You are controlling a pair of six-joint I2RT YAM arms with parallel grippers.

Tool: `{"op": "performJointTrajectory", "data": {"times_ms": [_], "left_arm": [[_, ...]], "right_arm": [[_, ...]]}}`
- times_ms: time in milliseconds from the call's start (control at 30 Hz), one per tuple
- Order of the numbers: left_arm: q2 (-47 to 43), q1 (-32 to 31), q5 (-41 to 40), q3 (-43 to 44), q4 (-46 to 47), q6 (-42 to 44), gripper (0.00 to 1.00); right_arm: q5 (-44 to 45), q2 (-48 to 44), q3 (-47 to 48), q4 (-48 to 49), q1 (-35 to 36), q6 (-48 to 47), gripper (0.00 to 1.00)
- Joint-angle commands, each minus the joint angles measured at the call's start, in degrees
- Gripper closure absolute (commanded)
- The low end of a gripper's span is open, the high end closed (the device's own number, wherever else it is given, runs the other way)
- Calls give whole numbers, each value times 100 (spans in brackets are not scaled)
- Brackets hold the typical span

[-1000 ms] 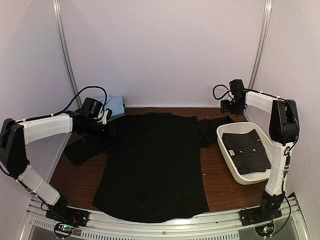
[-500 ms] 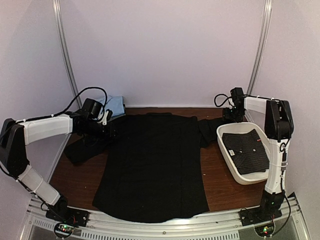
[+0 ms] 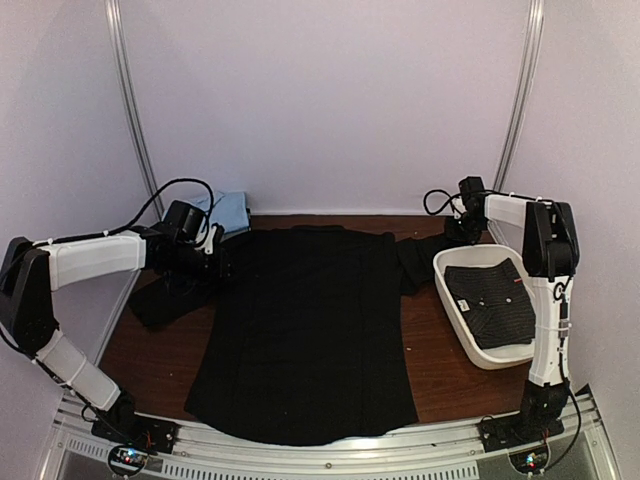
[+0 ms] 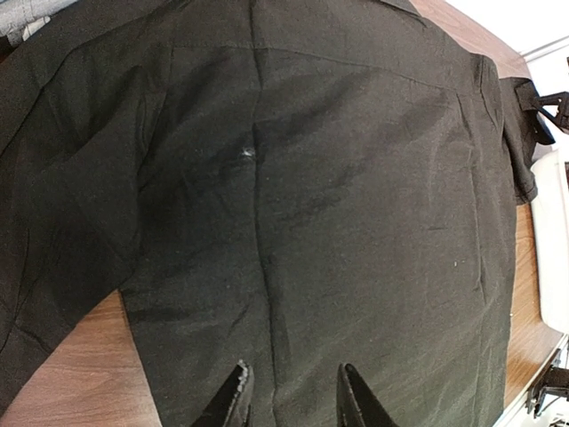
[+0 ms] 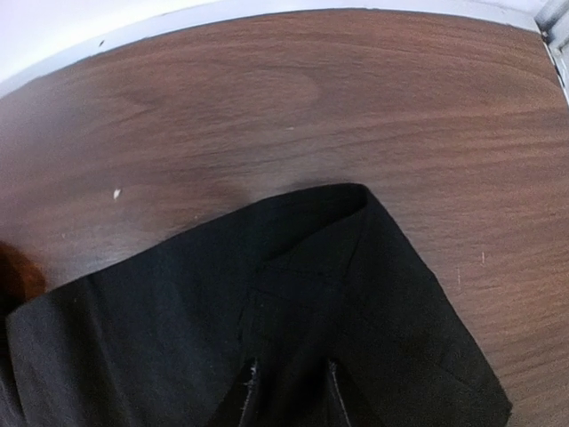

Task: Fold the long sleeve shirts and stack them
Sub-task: Pick up the sleeve from the center of the board, then pass from the right arm to the left

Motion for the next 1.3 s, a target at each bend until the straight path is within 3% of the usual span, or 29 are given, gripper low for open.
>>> {"op": "performJointTrajectory", "data": {"times_ms": [0, 100, 733, 1000, 1267], "left_arm": [[-183, -16, 43, -30, 172, -67, 67], [-181, -13, 46, -13, 166, -84, 67], [-427, -14, 172, 28, 203, -120, 67], [-467, -13, 480, 32, 429, -216, 67], [-413, -189, 1149, -316, 1488, -609, 67]], "right_arm": [[-360, -47, 188, -71, 53, -29, 88], [-541, -145, 227, -44, 138, 16, 100], [-1449, -1018, 371, 393, 1272, 943, 100], [-1627, -1304, 225, 659, 2060, 1430, 100], [-2166, -1440, -300, 1794, 2928, 2462, 100]]}}
